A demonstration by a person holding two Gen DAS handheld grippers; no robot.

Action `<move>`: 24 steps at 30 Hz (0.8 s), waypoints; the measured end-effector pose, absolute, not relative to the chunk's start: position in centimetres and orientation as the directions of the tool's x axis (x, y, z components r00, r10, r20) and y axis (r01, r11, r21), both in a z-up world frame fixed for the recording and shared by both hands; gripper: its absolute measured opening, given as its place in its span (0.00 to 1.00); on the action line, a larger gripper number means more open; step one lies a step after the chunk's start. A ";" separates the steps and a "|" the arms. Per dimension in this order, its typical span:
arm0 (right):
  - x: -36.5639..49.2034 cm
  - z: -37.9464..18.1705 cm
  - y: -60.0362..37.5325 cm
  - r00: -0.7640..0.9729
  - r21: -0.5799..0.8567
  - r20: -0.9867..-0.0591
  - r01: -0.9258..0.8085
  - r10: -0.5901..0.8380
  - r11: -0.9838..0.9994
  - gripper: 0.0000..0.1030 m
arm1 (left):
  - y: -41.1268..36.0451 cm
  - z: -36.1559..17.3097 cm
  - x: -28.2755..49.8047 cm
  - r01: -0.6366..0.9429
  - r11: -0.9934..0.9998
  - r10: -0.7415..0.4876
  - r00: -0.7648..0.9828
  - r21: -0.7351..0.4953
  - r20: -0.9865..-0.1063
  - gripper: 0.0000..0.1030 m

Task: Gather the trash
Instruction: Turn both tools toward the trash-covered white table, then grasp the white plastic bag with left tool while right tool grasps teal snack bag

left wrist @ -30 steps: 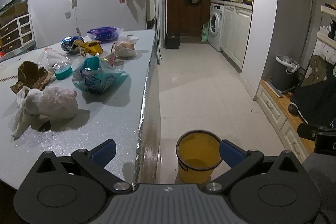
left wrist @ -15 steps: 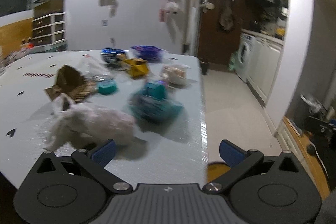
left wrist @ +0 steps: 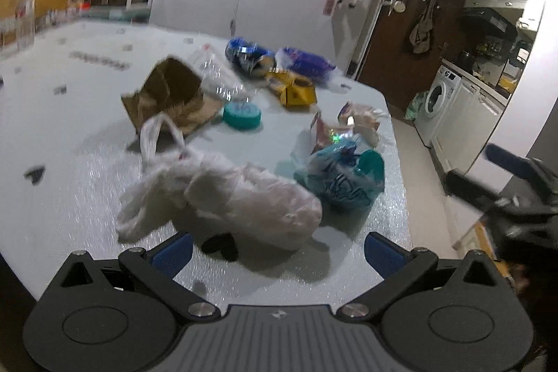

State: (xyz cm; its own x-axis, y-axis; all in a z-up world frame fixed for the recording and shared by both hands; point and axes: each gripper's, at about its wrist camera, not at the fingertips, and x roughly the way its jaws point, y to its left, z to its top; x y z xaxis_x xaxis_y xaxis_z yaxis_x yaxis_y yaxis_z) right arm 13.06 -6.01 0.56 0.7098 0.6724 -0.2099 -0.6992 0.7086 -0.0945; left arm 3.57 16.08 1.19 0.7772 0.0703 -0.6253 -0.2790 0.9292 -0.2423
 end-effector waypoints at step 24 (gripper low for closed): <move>17.8 -4.9 0.6 0.361 -0.235 -0.295 -0.925 0.885 0.299 0.92 | 19.5 0.3 7.6 -0.506 0.613 0.033 0.784 -0.607 -0.619 1.00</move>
